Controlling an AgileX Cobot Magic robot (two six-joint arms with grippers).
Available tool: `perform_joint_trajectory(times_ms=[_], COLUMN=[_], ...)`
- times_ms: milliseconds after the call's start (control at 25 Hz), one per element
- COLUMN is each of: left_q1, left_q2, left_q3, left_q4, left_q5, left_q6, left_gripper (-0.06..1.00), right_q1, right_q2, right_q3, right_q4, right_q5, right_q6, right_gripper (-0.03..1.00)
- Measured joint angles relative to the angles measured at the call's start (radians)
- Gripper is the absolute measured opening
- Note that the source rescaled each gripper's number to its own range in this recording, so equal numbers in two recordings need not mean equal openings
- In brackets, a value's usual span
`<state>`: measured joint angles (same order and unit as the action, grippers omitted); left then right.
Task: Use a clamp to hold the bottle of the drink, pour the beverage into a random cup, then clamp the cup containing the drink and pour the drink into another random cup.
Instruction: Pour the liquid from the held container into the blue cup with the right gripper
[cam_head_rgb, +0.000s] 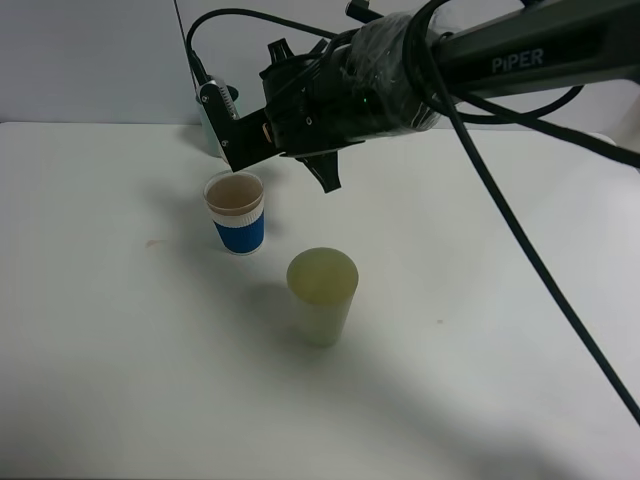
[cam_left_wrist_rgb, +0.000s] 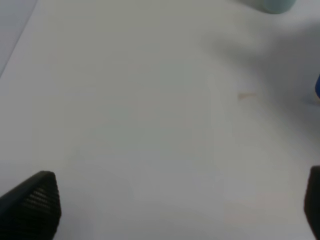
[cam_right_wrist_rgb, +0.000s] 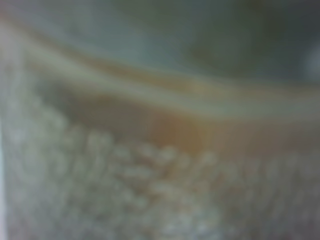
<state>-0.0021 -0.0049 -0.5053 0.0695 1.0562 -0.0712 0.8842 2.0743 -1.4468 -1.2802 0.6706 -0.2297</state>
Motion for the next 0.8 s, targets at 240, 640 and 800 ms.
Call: perform_joint_trajectory(times_ms=[240,640,800], left_q1=[0.0,0.0,0.0], left_q2=[0.0,0.0,0.0], left_q3=[0.0,0.0,0.0], left_q4=[0.0,0.0,0.0], left_q5=[0.0,0.0,0.0], left_q6=[0.0,0.0,0.0], left_gripper=[0.99,0.99,0.99], right_q1=[0.0,0.0,0.0], right_q2=[0.0,0.0,0.0], right_q3=[0.0,0.0,0.0], right_q4=[-0.017,-0.037,-0.06], right_q5=[0.0,0.023,0.023], right_q6=[-0.013,-0.037,-0.037], right_gripper=[0.01,0.01,0.01])
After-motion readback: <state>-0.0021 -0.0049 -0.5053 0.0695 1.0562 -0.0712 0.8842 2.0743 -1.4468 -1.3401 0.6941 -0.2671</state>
